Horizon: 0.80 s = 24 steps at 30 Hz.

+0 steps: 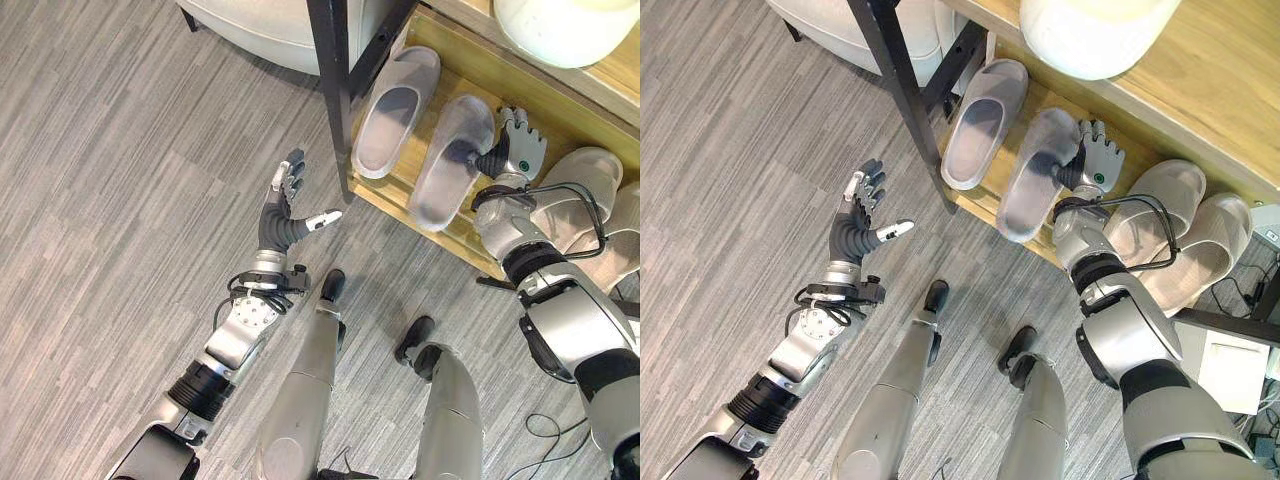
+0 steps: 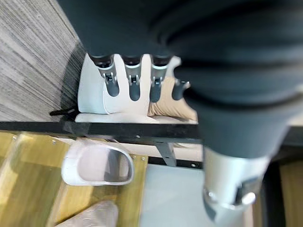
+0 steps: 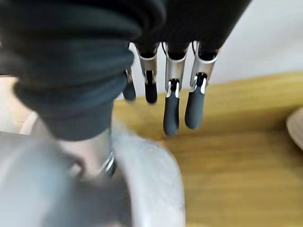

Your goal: Arrange the slippers neatly on the shoe rack.

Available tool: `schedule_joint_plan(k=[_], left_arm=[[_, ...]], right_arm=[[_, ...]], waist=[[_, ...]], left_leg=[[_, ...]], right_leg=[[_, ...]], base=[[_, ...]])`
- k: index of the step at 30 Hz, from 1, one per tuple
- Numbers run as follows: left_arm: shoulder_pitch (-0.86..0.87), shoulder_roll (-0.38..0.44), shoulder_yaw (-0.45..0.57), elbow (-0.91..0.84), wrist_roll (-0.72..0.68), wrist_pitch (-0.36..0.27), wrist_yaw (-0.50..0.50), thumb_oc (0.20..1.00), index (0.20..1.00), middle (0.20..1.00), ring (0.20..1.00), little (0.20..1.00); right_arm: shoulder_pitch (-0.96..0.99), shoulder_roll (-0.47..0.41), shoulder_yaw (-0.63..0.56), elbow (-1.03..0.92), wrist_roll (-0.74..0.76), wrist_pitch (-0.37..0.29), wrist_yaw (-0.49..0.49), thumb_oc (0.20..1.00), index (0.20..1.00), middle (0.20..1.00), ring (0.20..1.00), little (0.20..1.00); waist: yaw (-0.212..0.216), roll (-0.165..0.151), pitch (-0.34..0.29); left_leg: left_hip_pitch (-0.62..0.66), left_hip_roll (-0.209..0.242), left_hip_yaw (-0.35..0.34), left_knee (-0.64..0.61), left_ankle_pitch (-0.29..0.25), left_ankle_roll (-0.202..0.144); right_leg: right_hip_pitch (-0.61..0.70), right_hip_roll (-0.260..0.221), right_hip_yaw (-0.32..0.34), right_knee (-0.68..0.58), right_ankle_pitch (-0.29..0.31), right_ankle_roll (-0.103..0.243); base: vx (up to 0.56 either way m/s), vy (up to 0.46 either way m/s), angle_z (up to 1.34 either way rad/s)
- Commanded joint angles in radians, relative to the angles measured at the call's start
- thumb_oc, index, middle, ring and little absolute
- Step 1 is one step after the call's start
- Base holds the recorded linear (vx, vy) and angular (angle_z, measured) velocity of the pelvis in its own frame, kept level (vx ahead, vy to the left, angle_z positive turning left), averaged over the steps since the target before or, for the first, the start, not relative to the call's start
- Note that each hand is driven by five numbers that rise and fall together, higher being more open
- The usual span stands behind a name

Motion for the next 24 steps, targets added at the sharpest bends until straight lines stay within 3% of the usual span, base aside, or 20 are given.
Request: schedule_joint_plan(k=[1, 5, 8, 10, 11, 12, 13, 19, 24], left_arm=[[0.02, -0.021, 0.019, -0.051, 0.007, -0.061, 0.002, 1.0, 1.0, 1.0, 1.0, 1.0], [0.027, -0.025, 0.02, -0.043, 0.001, -0.06, 0.005, 1.0, 1.0, 1.0, 1.0, 1.0], [0.04, -0.031, 0.014, -0.019, -0.002, -0.045, 0.001, 1.0, 1.0, 1.0, 1.0, 1.0], [0.044, -0.03, 0.01, -0.013, -0.002, -0.043, -0.002, 1.0, 1.0, 1.0, 1.0, 1.0], [0.058, -0.025, 0.002, 0.003, -0.002, -0.032, -0.016, 1.0, 1.0, 1.0, 1.0, 1.0], [0.059, -0.024, 0.002, 0.003, -0.002, -0.033, -0.017, 1.0, 1.0, 1.0, 1.0, 1.0], [0.071, -0.016, -0.007, 0.007, -0.008, -0.026, -0.035, 1.0, 1.0, 1.0, 1.0, 1.0], [0.103, -0.005, -0.007, 0.01, -0.016, -0.007, -0.058, 1.0, 1.0, 1.0, 1.0, 1.0], [0.103, -0.007, -0.008, 0.015, -0.037, 0.0, -0.083, 1.0, 1.0, 1.0, 1.0, 1.0]], right_arm=[[-0.027, -0.02, 0.034, 0.002, 0.042, -0.013, -0.024, 1.0, 1.0, 1.0, 1.0, 1.0], [-0.009, 0.016, 0.004, -0.013, 0.087, -0.032, -0.03, 1.0, 1.0, 1.0, 1.0, 1.0], [0.065, 0.089, -0.127, -0.094, 0.284, -0.12, -0.071, 1.0, 1.0, 1.0, 1.0, 1.0], [0.084, 0.108, -0.158, -0.099, 0.335, -0.142, -0.075, 1.0, 1.0, 1.0, 1.0, 1.0], [0.127, 0.164, -0.238, -0.092, 0.504, -0.205, -0.062, 1.0, 1.0, 1.0, 1.0, 1.0], [0.128, 0.164, -0.239, -0.091, 0.506, -0.207, -0.062, 1.0, 1.0, 1.0, 1.0, 1.0], [0.153, 0.201, -0.278, -0.08, 0.625, -0.247, -0.038, 1.0, 1.0, 1.0, 1.0, 1.0], [0.21, 0.287, -0.31, -0.113, 0.848, -0.328, 0.028, 1.0, 1.0, 1.0, 1.0, 1.0], [0.2, 0.328, -0.295, -0.163, 1.082, -0.388, 0.149, 1.0, 1.0, 1.0, 1.0, 1.0]], waist=[[0.01, 0.027, -0.057], [0.003, 0.03, -0.057], [-0.013, 0.033, -0.055], [-0.014, 0.033, -0.054], [-0.02, 0.034, -0.054], [-0.02, 0.033, -0.053], [-0.02, 0.032, -0.055], [-0.019, 0.026, -0.051], [0.004, 0.019, -0.036]], left_leg=[[0.003, 0.028, -0.005, 0.046, -0.153, 0.013], [0.009, 0.029, -0.004, 0.037, -0.151, 0.014], [0.04, 0.035, 0.001, 0.004, -0.147, 0.018], [0.047, 0.036, 0.003, 0.0, -0.146, 0.019], [0.07, 0.04, 0.006, -0.023, -0.145, 0.022], [0.073, 0.04, 0.006, -0.025, -0.144, 0.022], [0.09, 0.04, 0.008, -0.046, -0.141, 0.021], [0.12, 0.039, 0.014, -0.074, -0.136, 0.02], [0.119, 0.037, 0.012, -0.077, -0.134, 0.017]], right_leg=[[0.092, 0.03, 0.039, -0.049, -0.095, 0.027], [0.093, 0.033, 0.042, -0.052, -0.094, 0.026], [0.12, 0.04, 0.042, -0.084, -0.084, 0.028], [0.126, 0.042, 0.044, -0.09, -0.081, 0.028], [0.147, 0.045, 0.045, -0.115, -0.073, 0.029], [0.149, 0.045, 0.045, -0.117, -0.073, 0.029], [0.163, 0.047, 0.044, -0.136, -0.066, 0.032], [0.192, 0.049, 0.04, -0.17, -0.051, 0.037], [0.202, 0.043, 0.031, -0.176, -0.044, 0.042]], base=[[0.01, -0.002, -0.07], [0.0, -0.001, -0.01], [0.01, 0.011, -0.06], [0.02, 0.008, -0.12], [0.02, -0.002, -0.06], [0.05, -0.012, -0.03], [0.03, -0.012, -0.05], [0.03, -0.008, -0.03], [0.01, -0.008, 0.01]])
